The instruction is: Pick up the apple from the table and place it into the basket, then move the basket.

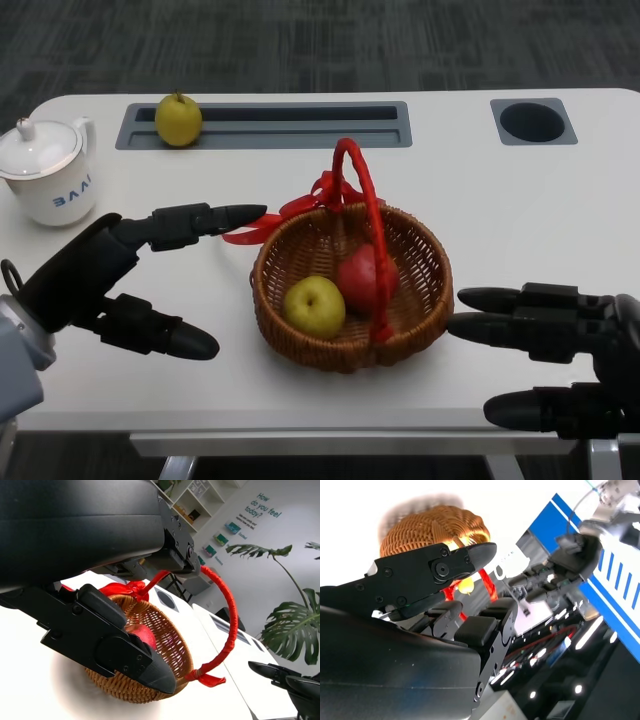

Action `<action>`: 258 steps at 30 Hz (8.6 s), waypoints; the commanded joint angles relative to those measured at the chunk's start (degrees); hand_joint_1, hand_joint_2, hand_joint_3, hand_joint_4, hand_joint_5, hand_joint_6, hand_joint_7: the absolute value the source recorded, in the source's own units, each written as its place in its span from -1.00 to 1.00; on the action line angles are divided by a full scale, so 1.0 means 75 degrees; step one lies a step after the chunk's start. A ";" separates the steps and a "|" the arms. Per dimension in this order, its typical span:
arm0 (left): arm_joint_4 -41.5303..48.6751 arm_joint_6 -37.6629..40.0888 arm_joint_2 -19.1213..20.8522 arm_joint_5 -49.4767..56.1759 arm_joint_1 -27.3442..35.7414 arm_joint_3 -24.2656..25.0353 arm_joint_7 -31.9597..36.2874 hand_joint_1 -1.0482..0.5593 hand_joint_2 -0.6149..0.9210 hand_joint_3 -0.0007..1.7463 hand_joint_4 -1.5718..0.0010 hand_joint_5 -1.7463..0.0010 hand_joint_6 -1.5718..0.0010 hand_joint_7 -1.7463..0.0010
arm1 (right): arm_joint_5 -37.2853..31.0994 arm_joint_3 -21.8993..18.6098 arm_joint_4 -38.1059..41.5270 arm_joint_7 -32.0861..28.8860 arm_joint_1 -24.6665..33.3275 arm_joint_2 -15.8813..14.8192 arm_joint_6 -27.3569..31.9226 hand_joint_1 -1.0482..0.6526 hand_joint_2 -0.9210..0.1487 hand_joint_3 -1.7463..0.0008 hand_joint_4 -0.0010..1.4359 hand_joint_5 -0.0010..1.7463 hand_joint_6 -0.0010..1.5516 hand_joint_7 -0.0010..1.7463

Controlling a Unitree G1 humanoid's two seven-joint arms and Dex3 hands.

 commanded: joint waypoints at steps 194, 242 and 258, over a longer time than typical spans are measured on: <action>-0.1355 0.0490 -0.0562 -0.0619 0.1253 0.1095 -0.0461 -0.56 0.78 -1.00 0.00 1.00 0.23 1.00 | -0.5436 0.5275 0.6567 -0.2402 -0.7365 -0.1502 0.1203 -0.73 -0.73 0.99 -0.17 -0.93 -0.35 -0.96; -0.1712 0.0372 -0.0632 -0.0912 0.1512 0.1214 -0.0501 -0.47 0.80 -1.00 -0.10 0.98 0.16 0.99 | -0.5659 0.6056 0.8119 -0.5558 -0.6807 -0.0374 0.2318 -0.29 -1.00 0.85 0.10 1.00 0.05 0.04; -0.1657 0.0243 -0.0610 -0.0751 0.1449 0.1262 -0.0375 -0.42 0.83 -0.99 -0.16 0.97 0.10 0.99 | -0.5440 0.5790 0.8334 -0.5943 -0.6618 -0.0419 0.1780 -0.27 -1.00 0.74 0.15 1.00 -0.16 0.62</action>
